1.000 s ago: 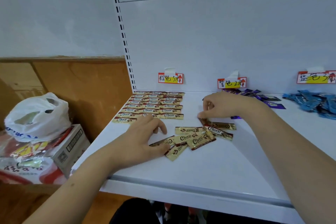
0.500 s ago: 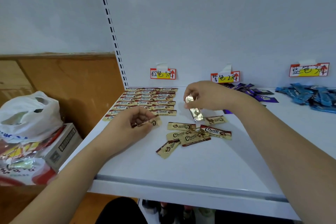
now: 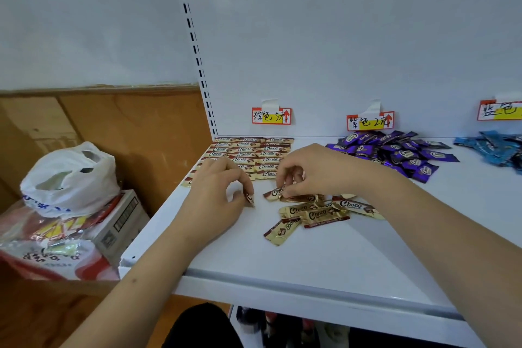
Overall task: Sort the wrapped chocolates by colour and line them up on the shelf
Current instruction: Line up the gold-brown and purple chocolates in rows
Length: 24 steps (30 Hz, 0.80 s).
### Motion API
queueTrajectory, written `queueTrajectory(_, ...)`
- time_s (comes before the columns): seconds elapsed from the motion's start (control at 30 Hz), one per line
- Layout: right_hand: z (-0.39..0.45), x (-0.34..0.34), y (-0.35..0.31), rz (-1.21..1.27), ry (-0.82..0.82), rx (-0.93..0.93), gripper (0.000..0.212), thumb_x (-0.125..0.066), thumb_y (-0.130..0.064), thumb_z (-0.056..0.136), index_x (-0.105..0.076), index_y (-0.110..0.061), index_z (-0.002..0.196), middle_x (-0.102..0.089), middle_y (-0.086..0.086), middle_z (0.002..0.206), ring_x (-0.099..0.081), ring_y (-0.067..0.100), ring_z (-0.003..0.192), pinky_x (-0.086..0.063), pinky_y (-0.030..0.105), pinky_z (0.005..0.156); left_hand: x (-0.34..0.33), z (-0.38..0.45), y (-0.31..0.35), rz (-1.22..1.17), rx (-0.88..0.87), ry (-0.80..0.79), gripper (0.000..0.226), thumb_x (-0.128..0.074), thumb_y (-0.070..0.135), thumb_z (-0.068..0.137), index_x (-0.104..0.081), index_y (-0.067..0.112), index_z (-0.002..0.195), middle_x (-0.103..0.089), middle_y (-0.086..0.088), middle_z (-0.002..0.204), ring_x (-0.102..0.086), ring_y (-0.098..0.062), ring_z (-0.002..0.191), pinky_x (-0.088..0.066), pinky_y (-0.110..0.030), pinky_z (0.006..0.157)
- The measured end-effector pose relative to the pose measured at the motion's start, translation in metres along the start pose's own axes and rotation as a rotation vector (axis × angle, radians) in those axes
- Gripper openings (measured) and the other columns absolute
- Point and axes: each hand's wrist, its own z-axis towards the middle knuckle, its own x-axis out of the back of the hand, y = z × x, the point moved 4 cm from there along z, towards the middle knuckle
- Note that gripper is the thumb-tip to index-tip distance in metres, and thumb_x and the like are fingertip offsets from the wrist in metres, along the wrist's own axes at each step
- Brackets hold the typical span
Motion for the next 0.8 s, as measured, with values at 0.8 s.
queueTrajectory(0.8,0.007,-0.010,0.002,0.065,0.038,0.024,0.018,-0.073,-0.024,0.085,-0.061,-0.035,0.093,-0.064,-0.014,0.095,-0.058,0.000,0.087,-0.045,0.014,0.075,-0.005,-0.002,-0.015,-0.234,0.180,-0.172,0.034,-0.065,0.011,0.082,-0.057,0.036,0.103,-0.064,0.015,0.092,-0.056,-0.005,0.094,-0.048,-0.020,0.084)
